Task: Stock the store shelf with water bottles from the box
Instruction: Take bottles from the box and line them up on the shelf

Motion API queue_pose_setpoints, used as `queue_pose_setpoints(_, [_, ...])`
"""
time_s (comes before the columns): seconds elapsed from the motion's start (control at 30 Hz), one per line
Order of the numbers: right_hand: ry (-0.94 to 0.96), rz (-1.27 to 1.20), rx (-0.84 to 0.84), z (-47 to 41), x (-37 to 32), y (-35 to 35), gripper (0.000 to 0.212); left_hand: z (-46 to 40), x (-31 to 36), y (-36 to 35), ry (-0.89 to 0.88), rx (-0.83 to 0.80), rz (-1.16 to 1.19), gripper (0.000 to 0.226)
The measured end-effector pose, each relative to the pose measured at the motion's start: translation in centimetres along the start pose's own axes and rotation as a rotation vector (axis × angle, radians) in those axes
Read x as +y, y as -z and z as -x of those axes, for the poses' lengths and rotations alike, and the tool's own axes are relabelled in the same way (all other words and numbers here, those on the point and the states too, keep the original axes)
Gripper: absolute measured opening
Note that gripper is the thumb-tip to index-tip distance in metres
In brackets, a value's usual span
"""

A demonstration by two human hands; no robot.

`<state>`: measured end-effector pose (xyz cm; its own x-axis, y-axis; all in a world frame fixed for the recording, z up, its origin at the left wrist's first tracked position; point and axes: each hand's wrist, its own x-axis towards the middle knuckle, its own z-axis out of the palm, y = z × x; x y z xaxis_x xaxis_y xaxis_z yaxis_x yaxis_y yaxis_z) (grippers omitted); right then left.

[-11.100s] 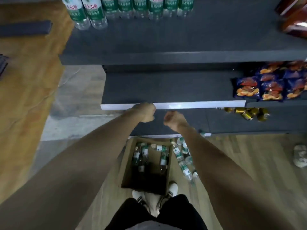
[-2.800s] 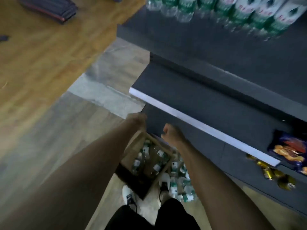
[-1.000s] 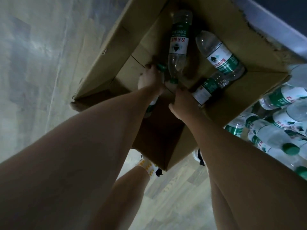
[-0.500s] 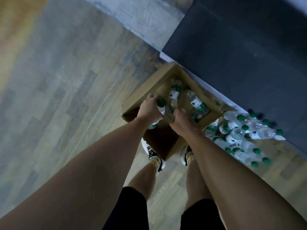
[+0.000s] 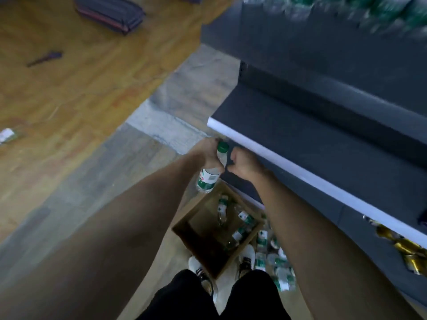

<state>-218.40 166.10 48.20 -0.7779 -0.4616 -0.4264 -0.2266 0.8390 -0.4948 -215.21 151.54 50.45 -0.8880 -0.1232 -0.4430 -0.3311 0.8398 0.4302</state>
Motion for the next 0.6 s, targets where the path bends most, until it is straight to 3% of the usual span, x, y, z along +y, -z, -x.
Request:
queue_pose_setpoints(0.1, [0.011,0.071,0.076,1.3,-1.4,6.5,0.032,1.4,4.5,5.8,-0.079,0.03,-0.08,0.05])
queue_pose_setpoints(0.2, [0.021,0.08,0.131,3.1,-1.6,12.3,0.028,2.5,9.1,10.9,-0.161,0.073,-0.118,0.058])
queue_pose_setpoints(0.33, [0.058,0.092,0.133,6.4,-1.7,18.9,0.029,3.9,15.0,15.9,-0.255,0.07,-0.192,0.045])
queue_pose_setpoints(0.5, [0.073,0.042,0.144,8.6,-0.5,24.8,0.035,4.9,21.9,20.5,-0.358,0.085,-0.296,0.041])
queue_pose_setpoints(0.6, [0.065,-0.043,0.142,9.1,0.9,26.9,0.049,5.4,25.5,22.0,-0.403,0.111,-0.269,0.036])
